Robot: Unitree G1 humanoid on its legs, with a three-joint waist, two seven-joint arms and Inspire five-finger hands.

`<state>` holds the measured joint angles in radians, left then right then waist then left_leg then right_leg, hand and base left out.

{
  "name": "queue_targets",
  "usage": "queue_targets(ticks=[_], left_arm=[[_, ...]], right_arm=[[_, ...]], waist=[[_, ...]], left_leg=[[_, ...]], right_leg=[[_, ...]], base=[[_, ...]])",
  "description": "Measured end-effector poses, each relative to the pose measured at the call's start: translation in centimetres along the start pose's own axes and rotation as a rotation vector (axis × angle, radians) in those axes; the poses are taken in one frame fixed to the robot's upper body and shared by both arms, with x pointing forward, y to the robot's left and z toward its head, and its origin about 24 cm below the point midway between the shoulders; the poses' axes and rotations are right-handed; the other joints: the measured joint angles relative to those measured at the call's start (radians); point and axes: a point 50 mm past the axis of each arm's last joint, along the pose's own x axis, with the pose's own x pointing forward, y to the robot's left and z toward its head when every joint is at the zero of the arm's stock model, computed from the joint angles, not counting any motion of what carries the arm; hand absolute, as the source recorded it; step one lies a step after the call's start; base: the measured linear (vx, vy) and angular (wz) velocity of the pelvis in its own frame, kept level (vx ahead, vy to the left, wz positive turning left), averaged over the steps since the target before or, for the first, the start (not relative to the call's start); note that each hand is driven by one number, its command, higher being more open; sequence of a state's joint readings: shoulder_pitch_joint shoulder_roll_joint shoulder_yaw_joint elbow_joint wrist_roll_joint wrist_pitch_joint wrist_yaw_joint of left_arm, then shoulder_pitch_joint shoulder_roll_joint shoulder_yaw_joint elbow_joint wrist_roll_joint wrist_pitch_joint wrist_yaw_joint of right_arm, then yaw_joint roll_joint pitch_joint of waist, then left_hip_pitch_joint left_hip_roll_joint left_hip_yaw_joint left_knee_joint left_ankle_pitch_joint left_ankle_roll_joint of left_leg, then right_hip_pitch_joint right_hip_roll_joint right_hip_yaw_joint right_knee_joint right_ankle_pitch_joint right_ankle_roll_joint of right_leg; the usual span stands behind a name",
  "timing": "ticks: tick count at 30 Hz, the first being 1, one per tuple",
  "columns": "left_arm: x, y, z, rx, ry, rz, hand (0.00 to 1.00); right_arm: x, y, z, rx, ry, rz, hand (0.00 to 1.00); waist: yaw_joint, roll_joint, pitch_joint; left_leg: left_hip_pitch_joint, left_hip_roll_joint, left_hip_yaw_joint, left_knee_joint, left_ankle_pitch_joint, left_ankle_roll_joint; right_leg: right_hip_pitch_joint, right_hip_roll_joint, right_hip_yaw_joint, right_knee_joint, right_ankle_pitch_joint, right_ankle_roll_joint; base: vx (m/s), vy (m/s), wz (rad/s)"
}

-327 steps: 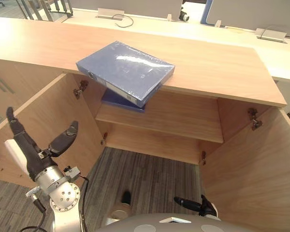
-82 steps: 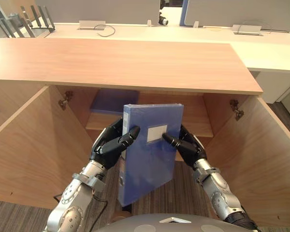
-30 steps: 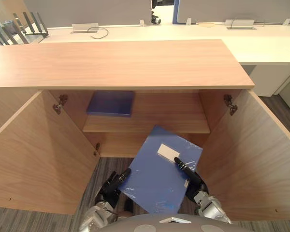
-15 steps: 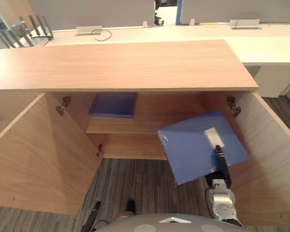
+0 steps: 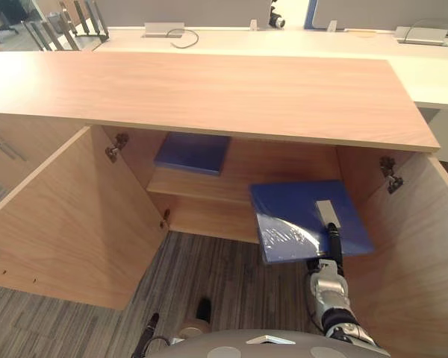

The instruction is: Walk over to the cabinet, pick up the folder, carry it to the office cabinet, place the folder inside the office cabinet, then close the office cabinet door

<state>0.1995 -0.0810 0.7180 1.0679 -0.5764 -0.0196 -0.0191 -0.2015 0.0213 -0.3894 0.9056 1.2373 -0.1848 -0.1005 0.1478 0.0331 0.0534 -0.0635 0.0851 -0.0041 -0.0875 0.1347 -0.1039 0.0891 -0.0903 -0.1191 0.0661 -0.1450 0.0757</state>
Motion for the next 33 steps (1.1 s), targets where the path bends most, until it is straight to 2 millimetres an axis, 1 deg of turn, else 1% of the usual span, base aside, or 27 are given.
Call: queue_targets(ticks=[1,2,3,4,5,6,7,8,9,10,12,13,14,16,22,26,29,31,32,33], left_arm=[[0.1,-0.6,0.0,0.009,0.001,-0.015,1.0],[0.2,-1.2,0.0,0.015,0.002,-0.03,1.0],[0.2,-1.8,0.1,0.015,0.001,-0.044,1.0],[0.3,-2.2,0.1,0.015,-0.001,-0.053,1.0],[0.3,-2.8,0.2,0.015,-0.002,-0.066,1.0],[0.3,-2.9,0.1,0.014,-0.002,-0.066,1.0],[0.4,-3.0,0.1,0.014,-0.002,-0.066,1.0],[0.4,-3.1,0.2,0.013,-0.004,-0.063,1.0],[0.4,-3.0,0.3,0.01,-0.009,-0.056,1.0],[0.4,-2.9,0.4,0.01,-0.011,-0.049,1.0],[0.4,-2.8,0.5,0.01,-0.015,-0.039,1.0],[0.4,-2.8,0.6,0.009,-0.016,-0.038,1.0],[0.4,-2.7,0.6,0.015,-0.019,-0.033,1.0],[0.4,-2.5,0.8,0.035,-0.023,-0.023,1.0],[0.5,-2.6,0.9,0.071,-0.03,-0.028,1.0],[0.5,-2.9,1.3,0.071,-0.047,-0.035,1.0],[0.5,-2.8,1.4,0.071,-0.049,-0.025,1.0],[0.5,-3.0,1.5,0.072,-0.053,-0.026,1.0],[0.5,-3.4,1.6,0.077,-0.057,-0.035,1.0],[0.6,-4.1,1.7,0.105,-0.063,-0.048,1.0]], right_arm=[[0.2,0.8,-0.1,0.019,0.002,0.005,0.0],[0.4,2.0,-0.2,0.045,0.002,0.012,0.0],[0.7,3.7,-0.2,0.089,0.001,0.027,0.0],[0.9,4.7,0.0,0.111,-0.003,0.041,0.0],[1.1,7.6,0.3,0.158,-0.012,0.088,0.0],[1.1,8.8,0.6,0.175,-0.019,0.108,0.0],[1.2,10.4,1.1,0.201,-0.031,0.135,0.0],[1.1,12.6,1.9,0.233,-0.044,0.175,0.0],[1.0,14.4,2.6,0.253,-0.056,0.208,0.0],[0.9,15.3,2.8,0.257,-0.06,0.225,0.0],[0.2,18.8,3.6,0.274,-0.066,0.304,0.0],[0.0,19.6,3.7,0.279,-0.066,0.322,0.0],[-0.4,21.0,4.0,0.266,-0.075,0.352,0.0],[-0.9,22.5,4.1,0.23,-0.085,0.383,0.0],[-1.5,24.5,3.8,0.247,-0.048,0.388,0.0],[-2.6,26.7,3.8,0.27,-0.036,0.439,0.0],[-2.7,27.0,3.8,0.272,-0.037,0.446,0.0],[-2.9,27.3,3.9,0.276,-0.04,0.456,0.0],[-3.4,28.1,3.9,0.281,-0.036,0.481,0.0],[-4.1,29.2,4.0,0.287,-0.037,0.521,0.0]], waist=[[0.008,0.001,0.01],[0.013,0.003,0.017],[0.013,0.007,0.016],[0.014,0.01,0.018],[0.015,0.018,0.024],[0.016,0.023,0.027],[0.018,0.029,0.031],[0.028,0.036,0.04],[0.039,0.037,0.041],[0.04,0.038,0.042],[0.04,0.04,0.058],[0.04,0.041,0.058],[0.04,0.042,0.061],[0.041,0.041,0.067],[0.042,0.042,0.07],[0.043,0.048,0.092],[0.043,0.05,0.101],[0.043,0.054,0.108],[0.043,0.061,0.136],[0.055,0.074,0.169]], left_leg=[[-0.001,-0.002,-0.001,0.001,0.001,0.001],[-0.009,0.001,-0.006,0.001,0.004,0.005],[-0.033,-0.002,-0.022,0.001,0.011,0.007],[-0.046,-0.003,-0.029,0.001,0.015,0.009],[-0.078,-0.002,-0.041,0.002,0.027,0.011],[-0.088,-0.002,-0.045,0.002,0.031,0.012],[-0.1,-0.003,-0.049,0.002,0.035,0.013],[-0.108,-0.004,-0.054,0.002,0.038,0.015],[-0.116,-0.003,-0.055,0.001,0.039,0.015],[-0.121,-0.003,-0.059,0.001,0.04,0.016],[-0.135,0.0,-0.071,0.001,0.046,0.015],[-0.142,0.001,-0.074,0.0,0.049,0.015],[-0.155,0.004,-0.076,0.0,0.052,0.015],[-0.16,0.006,-0.077,0.001,0.056,0.013],[-0.16,0.011,-0.075,0.001,0.06,0.011],[-0.175,0.028,-0.05,0.002,0.061,0.009],[-0.171,0.032,-0.031,0.003,0.061,0.009],[-0.17,0.034,-0.01,0.004,0.06,0.01],[-0.176,0.039,0.008,0.035,0.044,0.012],[-0.197,0.049,0.041,0.094,0.008,0.014]], right_leg=[[-0.001,-0.005,-0.002,0.0,0.001,0.001],[-0.005,-0.007,-0.007,0.0,0.002,0.003],[-0.021,-0.008,-0.021,0.0,0.004,0.005],[-0.03,-0.008,-0.028,0.001,0.005,0.007],[-0.057,-0.006,-0.038,0.001,0.014,0.006],[-0.066,-0.005,-0.04,0.001,0.017,0.006],[-0.074,-0.005,-0.043,0.001,0.021,0.006],[-0.08,-0.005,-0.046,0.001,0.024,0.007],[-0.088,-0.004,-0.046,0.001,0.026,0.006],[-0.091,-0.003,-0.047,0.001,0.027,0.005],[-0.1,0.002,-0.053,0.001,0.029,0.001],[-0.108,0.004,-0.055,0.001,0.031,0.0],[-0.119,0.007,-0.057,0.0,0.034,-0.002],[-0.122,0.009,-0.06,-0.001,0.036,-0.003],[-0.123,0.014,-0.058,-0.002,0.038,-0.005],[-0.154,0.027,-0.035,-0.003,0.051,-0.013],[-0.158,0.028,-0.014,-0.008,0.06,-0.012],[-0.179,0.025,0.008,0.01,0.061,-0.011],[-0.207,0.023,0.025,0.041,0.061,-0.01],[-0.247,0.02,0.026,0.093,0.06,-0.01]], base=[[0.0,0.017,0.07],[-0.02,0.009,0.2],[-0.03,0.0,0.24],[-0.07,0.005,0.3],[-0.07,0.016,0.18],[-0.07,0.018,0.16],[-0.06,0.018,0.12],[-0.07,0.02,0.08],[-0.07,0.017,0.08],[-0.07,0.004,0.07],[-0.06,-0.005,0.09],[-0.06,-0.012,0.04],[-0.05,-0.012,0.01],[-0.02,-0.007,0.0],[0.0,-0.003,-0.01],[-0.05,-0.013,-0.19],[-0.02,0.001,-0.25],[-0.03,0.016,-0.35],[-0.11,0.022,-0.73],[-0.14,0.019,-0.87]])
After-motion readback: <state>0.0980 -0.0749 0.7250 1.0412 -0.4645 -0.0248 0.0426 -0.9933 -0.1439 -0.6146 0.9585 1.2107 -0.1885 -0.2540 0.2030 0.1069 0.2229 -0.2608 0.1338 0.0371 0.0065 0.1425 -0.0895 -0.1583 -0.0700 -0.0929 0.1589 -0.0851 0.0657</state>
